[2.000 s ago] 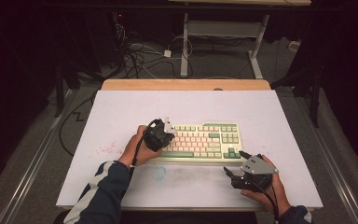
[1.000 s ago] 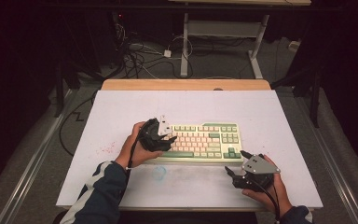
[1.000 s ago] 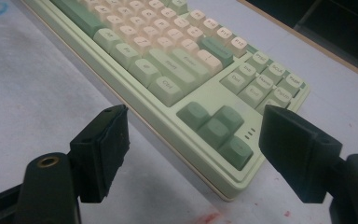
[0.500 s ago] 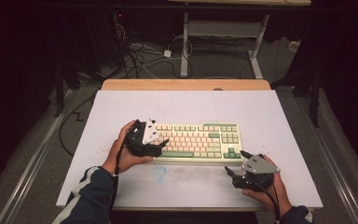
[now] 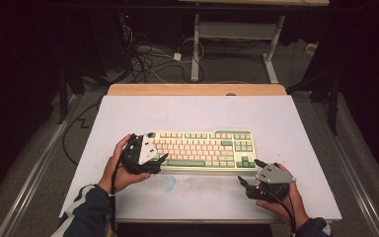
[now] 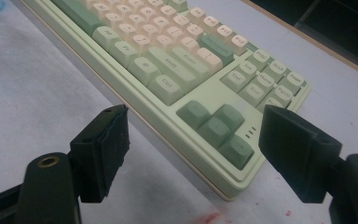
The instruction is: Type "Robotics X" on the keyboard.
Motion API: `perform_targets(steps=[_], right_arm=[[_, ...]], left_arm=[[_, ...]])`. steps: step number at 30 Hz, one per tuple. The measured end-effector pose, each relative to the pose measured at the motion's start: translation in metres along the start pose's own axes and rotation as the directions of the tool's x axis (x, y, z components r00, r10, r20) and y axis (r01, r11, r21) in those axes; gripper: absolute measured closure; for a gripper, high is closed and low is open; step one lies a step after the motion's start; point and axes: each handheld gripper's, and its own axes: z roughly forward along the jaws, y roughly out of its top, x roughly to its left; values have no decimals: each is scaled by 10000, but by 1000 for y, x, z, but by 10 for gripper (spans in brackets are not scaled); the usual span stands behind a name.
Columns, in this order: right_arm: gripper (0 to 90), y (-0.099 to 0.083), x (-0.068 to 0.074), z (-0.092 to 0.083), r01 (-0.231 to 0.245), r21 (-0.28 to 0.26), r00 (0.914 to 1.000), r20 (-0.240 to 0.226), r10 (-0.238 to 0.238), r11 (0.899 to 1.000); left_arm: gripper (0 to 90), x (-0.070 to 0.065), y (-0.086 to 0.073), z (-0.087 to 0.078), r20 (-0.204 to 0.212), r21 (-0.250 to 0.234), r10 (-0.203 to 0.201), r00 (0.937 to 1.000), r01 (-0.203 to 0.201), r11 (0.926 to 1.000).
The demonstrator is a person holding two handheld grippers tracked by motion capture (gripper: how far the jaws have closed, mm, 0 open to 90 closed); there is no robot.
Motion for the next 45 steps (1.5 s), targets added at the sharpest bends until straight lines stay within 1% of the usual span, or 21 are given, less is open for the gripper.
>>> perform_targets(steps=[6,9,11,14,16,18,19,21,23,25,26,27,29,30,32,36,38,40,41,43,45], right_arm=[[256,0,0,0,9,17,10000,-2,-9,10000],[256,0,0,1,30,33,10000,-1,-30,10000],[257,0,0,1,-7,46,10000,9,7,10000],[257,0,0,1,-4,47,10000,22,4,10000],[257,0,-1,2,-2,90,10000,29,1,10000],[257,0,-1,3,-3,98,10000,3,3,10000],[258,1,-1,4,-46,98,10000,-13,46,9999],[263,3,-1,5,-45,99,10000,-19,45,9999],[271,6,-2,8,5,152,10000,-43,-5,9999],[314,10,-3,10,-43,198,9998,-211,47,9998],[326,13,-3,12,0,176,9999,-160,3,9998],[375,16,-4,13,8,162,9999,-138,-6,9999],[452,21,-6,15,-89,95,9995,-295,92,9999],[483,24,-7,17,-204,44,9993,-310,205,9998],[508,29,-11,21,-368,161,9974,-617,378,9992],[621,42,-15,28,-356,81,9966,-738,361,9993],[688,50,-17,33,-363,96,9943,-1003,371,9993],[776,59,-17,40,-282,143,9943,-1027,295,9995],[805,63,-17,44,-238,183,9922,-1219,259,9995],[866,71,-15,51,-76,263,9911,-1324,110,9996],[898,79,-12,59,45,310,9881,-1537,4,9995]], left_arm=[[185,5,-11,-8,-156,69,-139,9998,141,9999],[185,8,-18,-12,-269,219,-137,9995,143,9997],[185,9,-22,-15,-436,273,-137,9990,149,9995],[183,12,-28,-20,-542,423,-212,9983,235,9988],[183,13,-32,-26,-542,496,-407,9977,434,9978],[182,13,-38,-30,-703,611,-277,9971,321,9976],[182,14,-40,-33,-668,683,-349,9972,395,9969],[181,16,-44,-37,-805,749,-465,9957,525,9958],[181,17,-48,-41,-832,855,-720,9939,791,9932],[181,18,-53,-44,-912,1156,-548,9943,653,9912],[181,17,-54,-45,-907,1184,-613,9940,719,9904],[181,17,-56,-47,-911,1211,-651,9937,759,9897],[181,17,-57,-49,-963,1406,-492,9941,626,9881],[181,17,-57,-50,-996,1394,-513,9937,650,9881],[181,18,-57,-50,-999,1426,-519,9936,659,9876],[181,18,-58,-48,-1022,1482,-567,9931,715,9864],[181,18,-59,-47,-1045,1518,-504,9932,660,9862],[181,18,-59,-47,-991,1531,-517,9937,665,9860],[181,18,-59,-47,-992,1530,-522,9937,671,9859],[181,18,-59,-47,-977,1545,-563,9936,710,9854],[181,18,-60,-46,-984,1565,-577,9935,727,9850]])
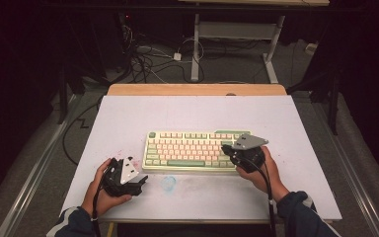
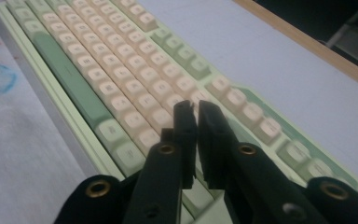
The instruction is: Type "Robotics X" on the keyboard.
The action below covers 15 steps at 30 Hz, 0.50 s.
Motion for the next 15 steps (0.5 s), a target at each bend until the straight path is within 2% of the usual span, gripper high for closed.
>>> perform_targets(steps=[2,8,15], right_arm=[[900,9,2,8,178,54,9998,-87,-177,9998],[900,29,9,29,165,17,9989,-438,-164,9999],[900,38,14,53,291,358,9972,-693,-266,9989]], left_arm=[[181,0,0,0,35,18,9,10000,-9,10000],[181,0,-1,0,62,76,21,10000,-22,10000],[181,-1,-2,1,107,123,40,9999,-41,9999]])
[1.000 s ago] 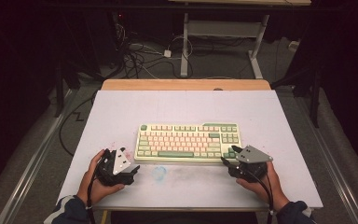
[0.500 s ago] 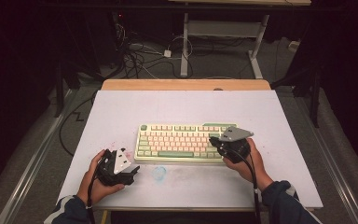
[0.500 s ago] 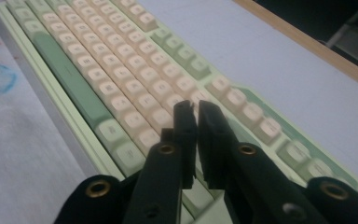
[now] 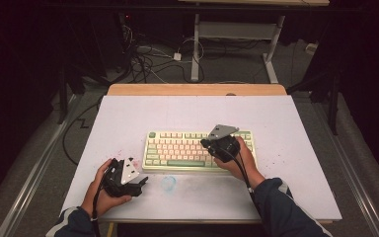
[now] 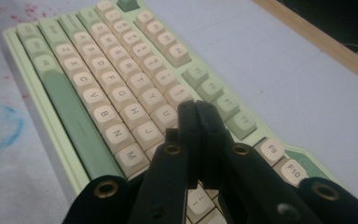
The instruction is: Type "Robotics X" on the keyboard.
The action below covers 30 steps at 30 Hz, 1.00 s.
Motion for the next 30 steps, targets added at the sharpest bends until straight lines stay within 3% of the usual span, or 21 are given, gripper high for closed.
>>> perform_targets(steps=[12,15,17,19,24,30], right_arm=[[900,2,5,24,206,652,9998,-49,-203,9977],[900,0,5,31,297,1177,9995,-79,-290,9926],[900,0,5,32,329,1212,9994,-120,-317,9921],[900,1,6,31,367,1159,9993,-78,-360,9926],[900,2,2,20,-37,497,10000,-73,40,9988],[897,2,-3,5,-338,-121,9994,48,338,9994]], left_arm=[[181,-1,-1,0,82,79,66,9999,-67,9999],[181,-1,-2,0,85,126,63,9999,-65,9999],[181,-1,-3,1,88,142,68,9999,-69,9999],[181,-2,-2,1,89,134,73,9999,-74,9999],[181,-2,-2,1,93,133,59,9999,-60,9999],[181,-2,-3,2,92,204,94,9999,-96,9997]])
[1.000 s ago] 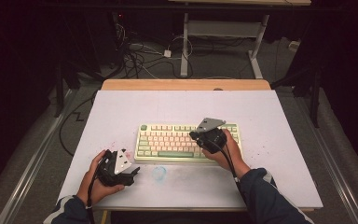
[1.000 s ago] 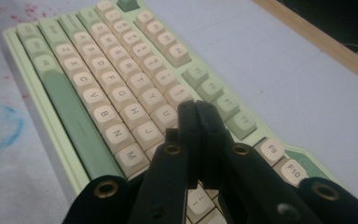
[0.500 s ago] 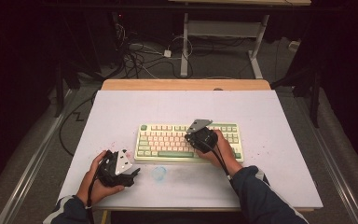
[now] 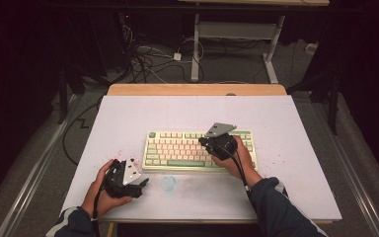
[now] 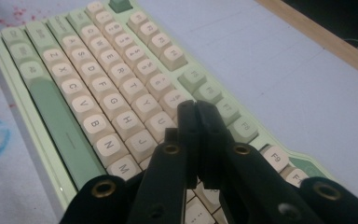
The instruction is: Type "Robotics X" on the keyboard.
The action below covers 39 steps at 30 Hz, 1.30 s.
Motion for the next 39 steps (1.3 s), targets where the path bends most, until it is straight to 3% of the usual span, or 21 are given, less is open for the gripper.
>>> perform_targets(steps=[8,13,19,26,39], right_arm=[[815,-1,-4,-19,-138,-683,9994,299,159,9976],[686,-3,-7,-30,-174,-968,9982,563,229,9952],[463,-6,-7,-39,87,-1199,9969,787,8,9927],[326,-9,-4,-51,320,-1599,9910,1332,-106,9866],[257,-25,-4,-75,312,-1908,9834,1813,40,9811]], left_arm=[[181,0,0,0,15,31,9,10000,-9,10000],[181,0,-1,1,1,78,35,10000,-35,10000],[181,0,-1,1,7,110,17,10000,-17,9999],[181,0,-1,0,-15,113,58,10000,-58,9999],[181,1,0,0,-96,50,93,9999,-92,9999]])
